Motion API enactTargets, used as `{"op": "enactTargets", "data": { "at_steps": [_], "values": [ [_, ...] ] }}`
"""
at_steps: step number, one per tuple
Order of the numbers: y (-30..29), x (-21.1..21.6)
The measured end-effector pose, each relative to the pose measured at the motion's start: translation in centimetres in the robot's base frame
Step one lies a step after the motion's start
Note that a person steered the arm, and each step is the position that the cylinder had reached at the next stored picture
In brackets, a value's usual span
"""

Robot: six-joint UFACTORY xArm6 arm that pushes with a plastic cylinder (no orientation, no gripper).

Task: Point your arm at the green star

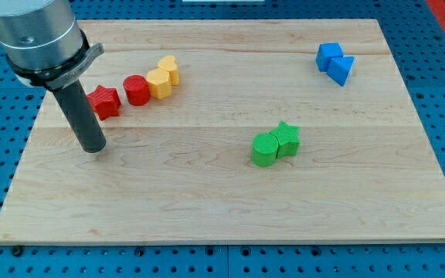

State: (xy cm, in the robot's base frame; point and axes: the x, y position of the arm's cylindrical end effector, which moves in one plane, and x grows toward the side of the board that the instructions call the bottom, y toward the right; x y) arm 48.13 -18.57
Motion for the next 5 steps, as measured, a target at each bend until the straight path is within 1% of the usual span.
{"op": "enactTargets", "data": {
  "at_steps": [1,2,3,4,5],
  "values": [
    [-0.1,0.6],
    [5.0,3.6],
    [11.9,3.6],
    [21.5,4.4],
    [28.3,5.6]
  ]
}}
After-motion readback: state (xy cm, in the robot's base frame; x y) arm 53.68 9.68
